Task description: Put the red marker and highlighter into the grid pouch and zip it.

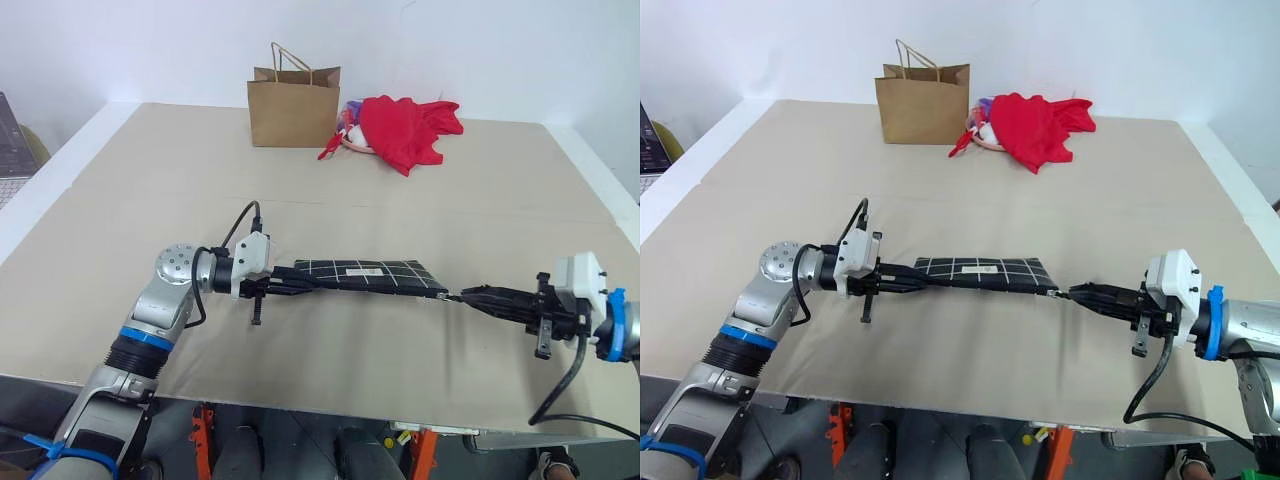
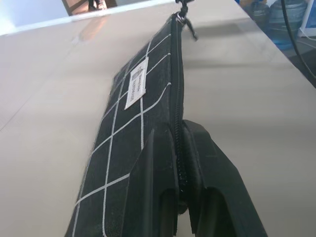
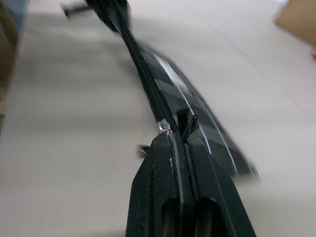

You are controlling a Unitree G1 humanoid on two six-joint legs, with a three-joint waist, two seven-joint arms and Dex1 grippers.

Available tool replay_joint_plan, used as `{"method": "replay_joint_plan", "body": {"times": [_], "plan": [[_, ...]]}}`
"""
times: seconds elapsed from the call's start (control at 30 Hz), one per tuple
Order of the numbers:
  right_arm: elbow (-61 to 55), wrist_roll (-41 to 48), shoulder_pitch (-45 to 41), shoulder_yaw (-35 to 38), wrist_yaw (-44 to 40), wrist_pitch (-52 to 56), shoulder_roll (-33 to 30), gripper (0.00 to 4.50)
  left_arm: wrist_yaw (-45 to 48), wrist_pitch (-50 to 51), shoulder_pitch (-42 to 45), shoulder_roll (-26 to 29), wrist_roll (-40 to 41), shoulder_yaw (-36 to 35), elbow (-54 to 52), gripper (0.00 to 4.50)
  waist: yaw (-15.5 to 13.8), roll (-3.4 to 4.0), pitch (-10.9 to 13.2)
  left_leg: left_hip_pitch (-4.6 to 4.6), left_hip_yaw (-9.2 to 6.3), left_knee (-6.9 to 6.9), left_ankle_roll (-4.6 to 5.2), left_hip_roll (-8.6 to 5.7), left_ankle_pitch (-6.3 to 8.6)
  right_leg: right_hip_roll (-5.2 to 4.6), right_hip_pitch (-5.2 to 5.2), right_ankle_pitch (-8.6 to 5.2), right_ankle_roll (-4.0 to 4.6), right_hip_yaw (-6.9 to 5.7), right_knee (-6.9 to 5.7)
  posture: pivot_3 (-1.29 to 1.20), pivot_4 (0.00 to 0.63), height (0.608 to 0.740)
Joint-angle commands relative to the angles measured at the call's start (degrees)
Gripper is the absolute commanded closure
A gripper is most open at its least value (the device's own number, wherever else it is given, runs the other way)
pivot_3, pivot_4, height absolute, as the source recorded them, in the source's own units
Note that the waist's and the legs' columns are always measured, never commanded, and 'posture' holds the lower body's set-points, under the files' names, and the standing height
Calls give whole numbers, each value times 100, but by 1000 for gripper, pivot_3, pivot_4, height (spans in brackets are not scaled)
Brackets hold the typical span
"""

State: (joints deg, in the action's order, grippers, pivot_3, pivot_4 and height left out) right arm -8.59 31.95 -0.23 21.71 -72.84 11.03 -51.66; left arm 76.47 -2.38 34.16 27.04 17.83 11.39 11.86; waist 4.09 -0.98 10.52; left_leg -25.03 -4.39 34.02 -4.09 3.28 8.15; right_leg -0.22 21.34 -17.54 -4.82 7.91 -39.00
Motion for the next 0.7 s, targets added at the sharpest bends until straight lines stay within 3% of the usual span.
{"method": "replay_joint_plan", "body": {"times": [0.03,0.17,0.23,0.3,0.33,0.4,0.43,0.47,0.5,0.57,0.63,0.67,0.7], "plan": [[-85,86,54,271,64,-53,-36,4415,70,-94,61,61,-17,-82,-1,4500,19,2,0,0,0,1,0,0,0,0,0,0,0,1,0,0,150,740],[-143,277,30,285,205,244,-31,4415,149,17,91,72,36,-79,18,4500,12,2,0,0,0,3,0,0,0,-1,-1,1,0,1,0,0,150,740],[-226,750,-98,282,445,955,-22,4500,139,236,115,78,87,-98,23,3694,15,2,0,0,0,3,0,0,0,-1,-1,1,0,1,0,0,150,740],[-226,1262,-386,238,860,1699,71,3849,79,528,136,81,174,-162,16,3170,21,2,0,0,0,3,0,0,0,-1,0,2,1,1,-1,0,150,740],[-174,1322,-510,207,999,1828,128,3827,8,770,143,82,270,-229,-25,3020,22,2,0,1,0,3,0,0,0,0,0,3,2,1,-2,0,150,740],[-90,1342,-643,187,1157,1967,187,2960,-77,1050,146,103,367,-312,-94,2201,21,2,0,1,-2,4,0,0,0,0,-1,4,2,1,-3,0,150,740],[0,1372,-695,204,1237,2091,203,2867,-133,1246,133,166,422,-377,-137,2099,19,2,0,1,-2,4,0,0,-1,0,-1,4,2,1,-3,0,150,740],[84,1367,-731,221,1302,2134,223,2263,-186,1366,118,220,450,-435,-163,1488,18,0,0,0,-2,3,0,0,-1,0,-1,3,1,0,-3,0,150,740],[197,1332,-751,245,1359,2142,241,2263,-305,1425,95,276,447,-534,-155,1488,17,1,0,-2,-4,3,0,0,-1,0,0,2,0,-2,-3,0,150,740],[470,1119,-689,320,1390,1959,231,1381,-692,1518,-7,368,377,-786,-97,705,11,1,0,-5,-4,2,1,-1,0,-2,0,0,-1,-2,-2,0,150,740],[777,870,-510,464,1405,1713,176,1092,-1263,1701,-204,511,213,-1045,-54,450,5,1,0,-4,-4,0,1,-1,0,-2,1,0,0,-2,-1,0,150,740],[873,801,-447,539,1424,1628,174,437,-1468,1759,-308,562,167,-1140,-98,0,5,1,0,-3,-4,-1,1,-1,0,-2,0,-1,0,-3,-1,0,150,740],[914,788,-408,608,1446,1585,192,307,-1591,1766,-397,605,109,-1178,-159,0,5,1,0,-3,-5,-1,2,-1,1,-2,0,-2,0,-3,-1,0,150,740]]}}
